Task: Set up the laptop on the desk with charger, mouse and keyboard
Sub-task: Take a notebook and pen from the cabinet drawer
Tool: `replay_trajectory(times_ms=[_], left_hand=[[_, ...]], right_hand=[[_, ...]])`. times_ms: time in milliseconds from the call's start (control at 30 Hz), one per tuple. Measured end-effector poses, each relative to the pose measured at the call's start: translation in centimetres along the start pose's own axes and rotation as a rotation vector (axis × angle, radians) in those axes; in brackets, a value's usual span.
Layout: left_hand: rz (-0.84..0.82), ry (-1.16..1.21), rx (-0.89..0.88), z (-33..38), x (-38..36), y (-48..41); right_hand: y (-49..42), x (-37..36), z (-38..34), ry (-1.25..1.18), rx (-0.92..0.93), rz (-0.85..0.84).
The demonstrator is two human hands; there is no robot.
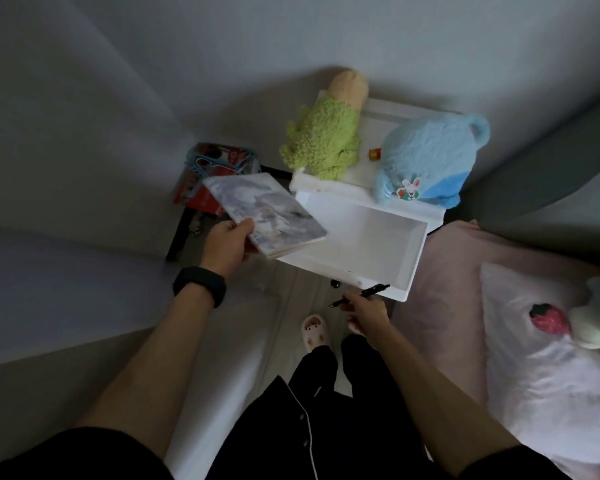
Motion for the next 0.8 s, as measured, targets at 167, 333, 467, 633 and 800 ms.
replay_trajectory(times_ms=[167,333,467,633,800], left_hand=[[0.06,0.098,-0.015,-1.5,0.5,0.5],[0.068,0.099,-0.008,-2.4,1.0,0.6],[0.067,0.122,0.005,-2.0,0.7,1.0],[0.102,0.106,0.009,-1.5,-0.9,1.4],[0.152,0.169,0.073,-2.5,-3.4,2.4]], right_hand=[[-1.0,-1.7,0.7,-0.2,-0.118,-0.005],[-0.6,-1.9,-2.0,-0.143,0.016,0.063],[-1.5,-1.5,-6.0,-0.115,0.085,0.082],[-3.9,0.3,-10.0,-0.007,0.123,0.106],[-6.9,2.1,-13.0,0.06,0.15,0.09]])
Point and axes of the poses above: each hand's wrist, its own y-axis away from the middle knuckle, its own x-axis out of the back of the hand, z = x × y, the point moved 2 cm from there along -y, towards the middle knuckle, and after that the axes turned 14 degrees about x, right-handed, at the moved point
